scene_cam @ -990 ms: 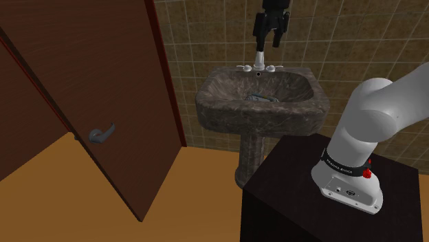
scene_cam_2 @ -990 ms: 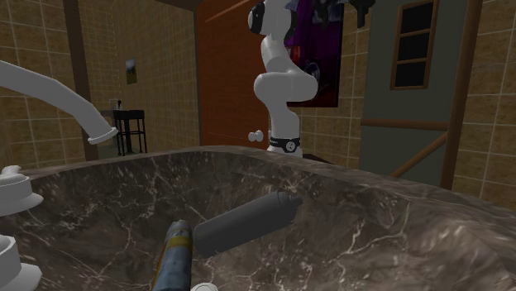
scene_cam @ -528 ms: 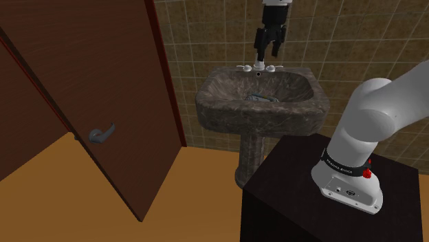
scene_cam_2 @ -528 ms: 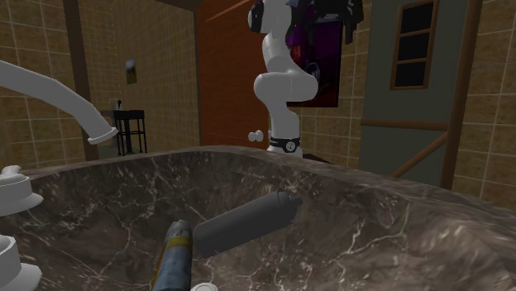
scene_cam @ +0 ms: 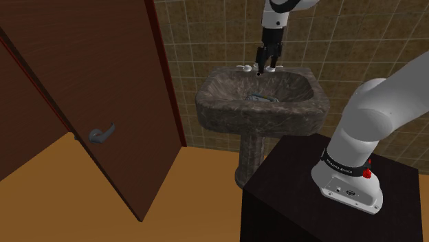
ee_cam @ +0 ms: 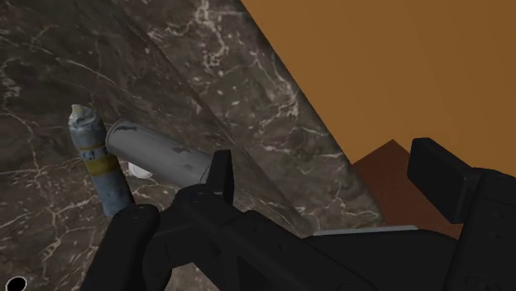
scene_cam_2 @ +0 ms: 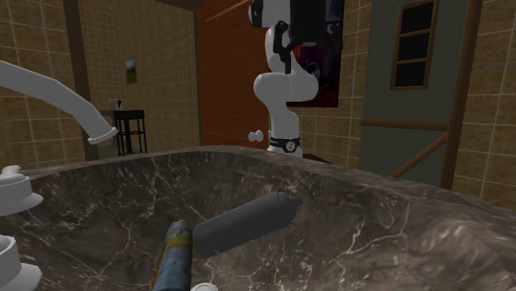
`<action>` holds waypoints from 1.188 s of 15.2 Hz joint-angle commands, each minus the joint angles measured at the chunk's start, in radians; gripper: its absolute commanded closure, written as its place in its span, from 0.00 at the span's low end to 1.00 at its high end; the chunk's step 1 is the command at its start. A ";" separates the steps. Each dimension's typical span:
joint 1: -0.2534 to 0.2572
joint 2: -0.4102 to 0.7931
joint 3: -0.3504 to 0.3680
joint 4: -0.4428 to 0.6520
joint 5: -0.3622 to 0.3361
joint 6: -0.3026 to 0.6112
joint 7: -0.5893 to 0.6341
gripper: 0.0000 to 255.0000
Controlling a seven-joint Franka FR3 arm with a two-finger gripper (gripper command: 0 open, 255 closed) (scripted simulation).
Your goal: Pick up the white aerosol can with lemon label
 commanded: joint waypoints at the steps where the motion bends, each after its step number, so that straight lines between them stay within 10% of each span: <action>1: -0.009 0.045 -0.029 -0.014 -0.015 0.059 -0.036 0.00; 18: -0.049 0.623 -0.250 0.138 0.088 0.471 -0.416 0.00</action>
